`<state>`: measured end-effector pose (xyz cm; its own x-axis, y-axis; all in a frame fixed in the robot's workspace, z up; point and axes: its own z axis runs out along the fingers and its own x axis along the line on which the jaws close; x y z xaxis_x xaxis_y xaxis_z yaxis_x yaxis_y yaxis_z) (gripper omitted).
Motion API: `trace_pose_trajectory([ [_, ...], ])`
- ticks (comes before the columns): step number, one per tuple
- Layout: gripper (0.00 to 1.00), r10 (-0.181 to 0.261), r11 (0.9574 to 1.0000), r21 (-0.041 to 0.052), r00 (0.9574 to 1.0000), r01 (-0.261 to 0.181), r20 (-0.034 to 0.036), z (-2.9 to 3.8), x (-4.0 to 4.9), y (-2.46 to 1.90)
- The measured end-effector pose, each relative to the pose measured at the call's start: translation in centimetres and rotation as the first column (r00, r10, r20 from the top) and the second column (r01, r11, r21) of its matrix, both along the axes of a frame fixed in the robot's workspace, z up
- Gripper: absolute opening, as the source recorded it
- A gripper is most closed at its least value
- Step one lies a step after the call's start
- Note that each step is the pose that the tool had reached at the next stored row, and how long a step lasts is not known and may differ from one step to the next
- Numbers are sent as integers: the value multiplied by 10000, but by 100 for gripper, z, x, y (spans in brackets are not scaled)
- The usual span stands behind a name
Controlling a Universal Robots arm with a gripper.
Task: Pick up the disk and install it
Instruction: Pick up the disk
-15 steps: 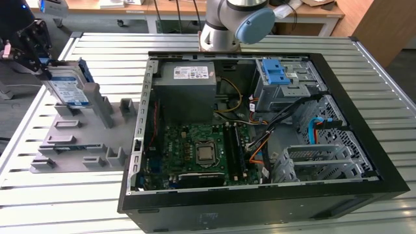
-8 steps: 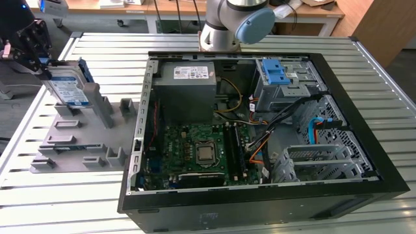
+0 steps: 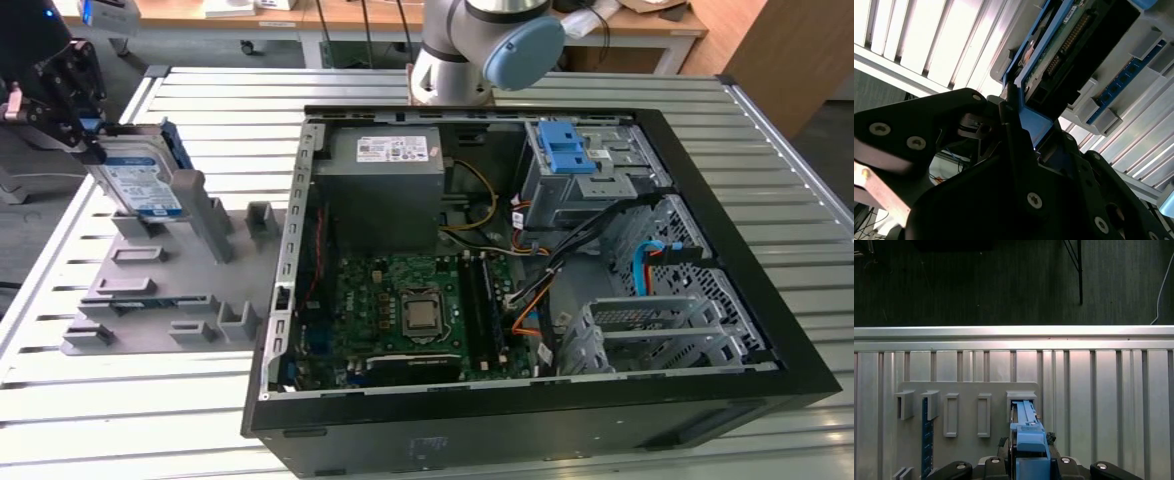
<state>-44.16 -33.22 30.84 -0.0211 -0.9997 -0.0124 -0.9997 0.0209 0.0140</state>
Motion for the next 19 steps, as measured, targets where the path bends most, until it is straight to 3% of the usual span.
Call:
trace_pose_trajectory([
  [19,36,-1,10000,0,10000,1,1,126,0,0],
])
